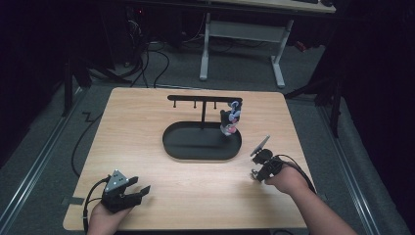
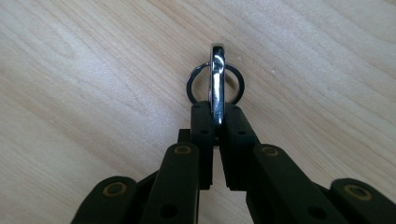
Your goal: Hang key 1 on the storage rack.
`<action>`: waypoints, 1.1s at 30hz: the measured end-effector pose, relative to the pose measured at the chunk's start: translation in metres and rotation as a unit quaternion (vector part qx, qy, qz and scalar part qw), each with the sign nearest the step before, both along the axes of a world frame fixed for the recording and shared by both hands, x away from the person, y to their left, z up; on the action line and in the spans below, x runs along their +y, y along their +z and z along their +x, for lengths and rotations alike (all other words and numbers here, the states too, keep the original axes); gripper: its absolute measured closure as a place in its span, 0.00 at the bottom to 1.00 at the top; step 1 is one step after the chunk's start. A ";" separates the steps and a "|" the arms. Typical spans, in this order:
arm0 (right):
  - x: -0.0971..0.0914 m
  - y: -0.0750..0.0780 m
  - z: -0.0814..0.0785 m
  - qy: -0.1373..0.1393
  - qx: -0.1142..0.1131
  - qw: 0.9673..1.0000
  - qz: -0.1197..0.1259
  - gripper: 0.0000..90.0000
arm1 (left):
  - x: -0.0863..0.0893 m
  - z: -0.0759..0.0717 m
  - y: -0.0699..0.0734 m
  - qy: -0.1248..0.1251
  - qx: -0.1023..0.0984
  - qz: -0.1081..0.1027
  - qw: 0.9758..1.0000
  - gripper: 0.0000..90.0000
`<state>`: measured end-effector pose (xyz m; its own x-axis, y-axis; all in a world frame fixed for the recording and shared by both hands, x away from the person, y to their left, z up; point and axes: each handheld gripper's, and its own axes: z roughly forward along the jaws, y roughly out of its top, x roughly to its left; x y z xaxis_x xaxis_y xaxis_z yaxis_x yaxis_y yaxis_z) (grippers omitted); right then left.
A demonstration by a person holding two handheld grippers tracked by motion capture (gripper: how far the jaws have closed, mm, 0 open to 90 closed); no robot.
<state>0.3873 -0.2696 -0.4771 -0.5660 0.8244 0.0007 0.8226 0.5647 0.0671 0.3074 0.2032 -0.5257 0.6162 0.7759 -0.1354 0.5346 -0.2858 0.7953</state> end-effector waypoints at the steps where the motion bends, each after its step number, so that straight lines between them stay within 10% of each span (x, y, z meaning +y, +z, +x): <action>1: 0.000 0.002 -0.001 -0.002 -0.001 1.000 0.005 0.95 | 0.000 0.000 0.000 0.000 -0.001 0.000 1.000 0.43; 33: 0.030 0.062 -0.004 0.023 -0.033 0.998 0.047 0.95 | -0.001 -0.004 0.003 -0.013 -0.040 -0.016 0.999 0.36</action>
